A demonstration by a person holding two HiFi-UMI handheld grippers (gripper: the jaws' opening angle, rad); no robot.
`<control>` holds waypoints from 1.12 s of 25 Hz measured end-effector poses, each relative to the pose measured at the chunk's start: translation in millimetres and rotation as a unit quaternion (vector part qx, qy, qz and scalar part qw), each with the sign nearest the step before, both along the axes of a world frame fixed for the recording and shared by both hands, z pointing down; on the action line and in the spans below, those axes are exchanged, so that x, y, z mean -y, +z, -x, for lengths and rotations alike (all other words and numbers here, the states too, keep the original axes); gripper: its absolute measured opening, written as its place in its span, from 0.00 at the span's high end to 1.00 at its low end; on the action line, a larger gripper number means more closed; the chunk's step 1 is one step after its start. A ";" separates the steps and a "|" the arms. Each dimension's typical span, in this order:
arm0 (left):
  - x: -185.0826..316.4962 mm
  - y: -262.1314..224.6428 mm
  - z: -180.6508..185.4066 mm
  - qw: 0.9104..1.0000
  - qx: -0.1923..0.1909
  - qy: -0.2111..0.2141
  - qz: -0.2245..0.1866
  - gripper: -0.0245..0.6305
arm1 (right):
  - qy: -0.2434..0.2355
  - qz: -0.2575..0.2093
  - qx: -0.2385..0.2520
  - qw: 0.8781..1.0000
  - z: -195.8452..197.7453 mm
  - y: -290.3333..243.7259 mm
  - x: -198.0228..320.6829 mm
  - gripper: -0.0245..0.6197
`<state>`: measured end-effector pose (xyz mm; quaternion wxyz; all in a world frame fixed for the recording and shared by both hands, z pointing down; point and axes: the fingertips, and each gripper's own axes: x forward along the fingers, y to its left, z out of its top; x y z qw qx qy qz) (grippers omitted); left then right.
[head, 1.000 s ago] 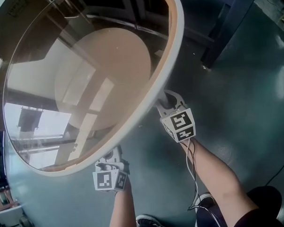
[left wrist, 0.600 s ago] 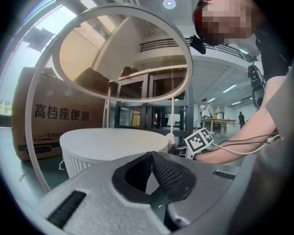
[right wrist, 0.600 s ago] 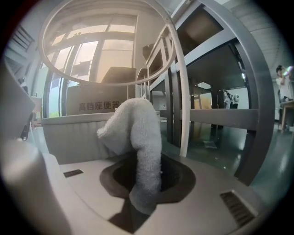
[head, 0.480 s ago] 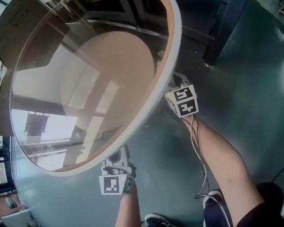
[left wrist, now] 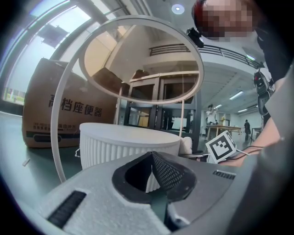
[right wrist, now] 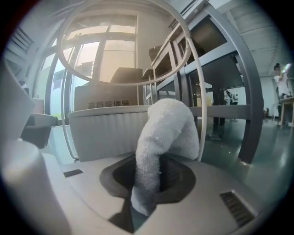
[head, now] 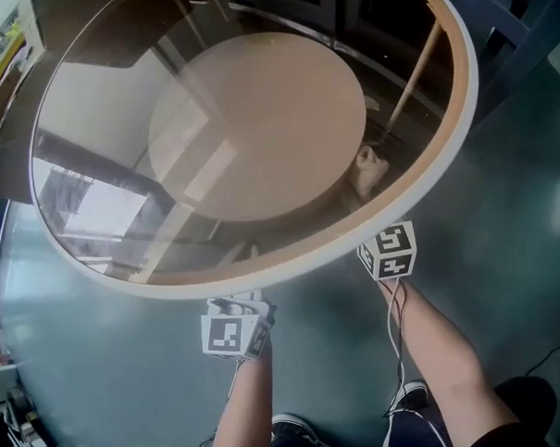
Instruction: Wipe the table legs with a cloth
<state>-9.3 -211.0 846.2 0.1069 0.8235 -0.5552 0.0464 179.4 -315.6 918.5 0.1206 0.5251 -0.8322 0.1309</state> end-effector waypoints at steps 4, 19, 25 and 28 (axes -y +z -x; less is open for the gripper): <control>-10.2 16.7 18.6 1.000 -0.016 -0.008 0.005 0.95 | -0.014 -0.008 0.020 1.000 40.5 -3.6 -37.8 0.84; -37.9 34.1 87.4 0.998 -0.020 -0.048 0.019 0.96 | -0.156 -0.001 0.040 0.987 205.7 1.1 -101.9 0.84; -51.0 35.6 107.5 0.998 -0.009 -0.063 0.021 0.95 | -0.260 -0.007 0.074 0.963 261.3 -25.8 -117.2 0.84; -56.6 22.0 117.9 0.997 -0.011 -0.068 0.024 0.96 | -0.299 -0.007 0.110 0.948 262.7 -51.4 -129.7 0.84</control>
